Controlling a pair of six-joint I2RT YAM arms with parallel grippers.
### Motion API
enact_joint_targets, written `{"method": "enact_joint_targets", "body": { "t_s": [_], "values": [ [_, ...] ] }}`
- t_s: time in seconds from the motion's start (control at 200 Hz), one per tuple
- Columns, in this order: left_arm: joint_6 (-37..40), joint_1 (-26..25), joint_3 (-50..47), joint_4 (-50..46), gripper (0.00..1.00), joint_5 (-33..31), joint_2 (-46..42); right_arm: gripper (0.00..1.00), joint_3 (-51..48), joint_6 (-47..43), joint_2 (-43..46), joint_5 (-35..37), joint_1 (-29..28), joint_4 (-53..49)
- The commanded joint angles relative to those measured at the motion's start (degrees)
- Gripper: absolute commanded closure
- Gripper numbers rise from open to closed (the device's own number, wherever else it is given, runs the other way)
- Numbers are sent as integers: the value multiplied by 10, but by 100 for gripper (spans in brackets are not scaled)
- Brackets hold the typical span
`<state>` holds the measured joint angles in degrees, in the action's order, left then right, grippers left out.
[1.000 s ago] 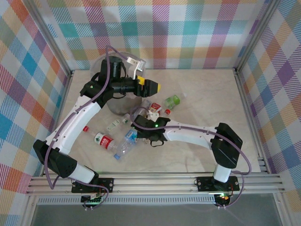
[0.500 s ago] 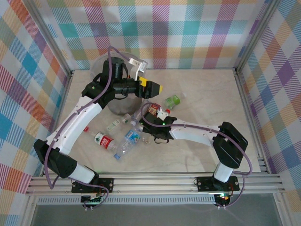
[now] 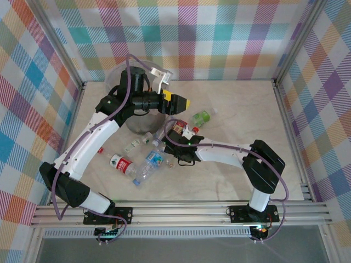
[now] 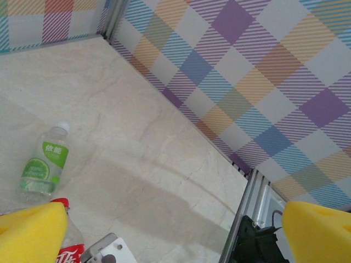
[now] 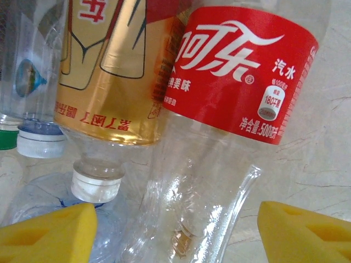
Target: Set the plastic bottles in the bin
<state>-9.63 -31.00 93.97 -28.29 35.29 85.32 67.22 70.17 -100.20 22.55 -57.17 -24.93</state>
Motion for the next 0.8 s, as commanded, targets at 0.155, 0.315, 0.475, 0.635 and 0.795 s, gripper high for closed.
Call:
{"method": "enact_joint_targets", "body": {
  "t_s": [0.155,0.315,0.475,0.635,0.795],
  "values": [
    [4,-10,-4,10,0,-2,-7,25,-22,28,-24,-22,11,24],
    [7,-13,-4,7,0,-5,-4,25,-31,27,-33,-30,14,36],
    [8,-23,-5,5,0,-7,4,25,-71,30,-25,-45,28,67],
    [11,-33,-5,2,0,-11,12,28,-113,12,8,-35,34,70],
    [12,-52,-4,2,0,-8,19,33,-169,2,55,-23,36,68]
  ]
}}
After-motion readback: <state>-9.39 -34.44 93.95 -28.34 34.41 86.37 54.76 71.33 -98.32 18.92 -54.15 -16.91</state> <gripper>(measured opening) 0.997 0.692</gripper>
